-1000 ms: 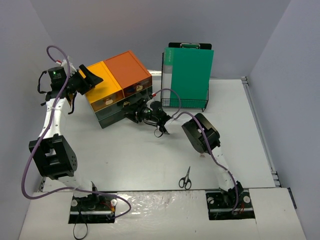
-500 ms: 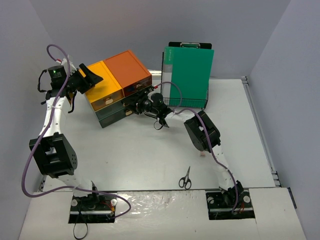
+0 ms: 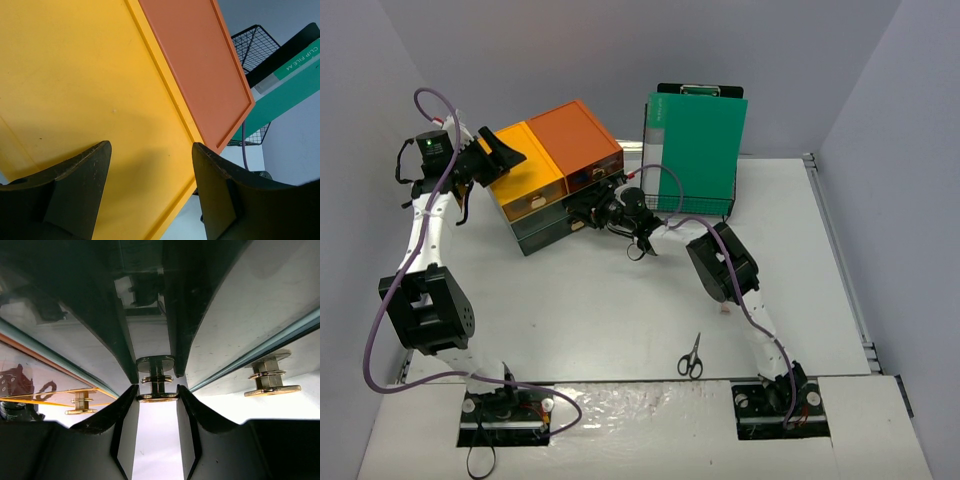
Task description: Organize the desk
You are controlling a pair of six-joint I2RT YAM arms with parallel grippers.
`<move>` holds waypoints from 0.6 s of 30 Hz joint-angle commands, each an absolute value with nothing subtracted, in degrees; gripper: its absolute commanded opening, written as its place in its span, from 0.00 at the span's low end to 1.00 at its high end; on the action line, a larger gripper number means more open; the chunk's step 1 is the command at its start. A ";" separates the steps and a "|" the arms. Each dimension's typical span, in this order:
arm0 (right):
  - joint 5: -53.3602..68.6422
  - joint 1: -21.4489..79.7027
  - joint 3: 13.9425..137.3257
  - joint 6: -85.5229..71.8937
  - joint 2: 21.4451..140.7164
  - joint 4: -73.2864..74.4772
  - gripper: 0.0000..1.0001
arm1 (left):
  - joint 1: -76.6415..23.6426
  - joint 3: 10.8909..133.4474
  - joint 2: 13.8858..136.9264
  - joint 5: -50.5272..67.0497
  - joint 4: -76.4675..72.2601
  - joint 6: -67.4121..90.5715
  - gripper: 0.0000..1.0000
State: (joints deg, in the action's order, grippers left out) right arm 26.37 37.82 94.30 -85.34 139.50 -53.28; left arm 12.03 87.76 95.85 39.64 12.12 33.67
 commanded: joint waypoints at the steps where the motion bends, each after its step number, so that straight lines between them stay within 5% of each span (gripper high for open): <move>1: 23.07 37.18 95.89 -84.11 137.09 -52.89 0.01 | 12.48 88.30 97.63 37.63 17.84 32.26 0.63; 18: 23.71 37.73 75.00 -69.49 115.79 -36.31 0.00 | 12.57 88.21 97.36 37.91 17.17 33.25 0.63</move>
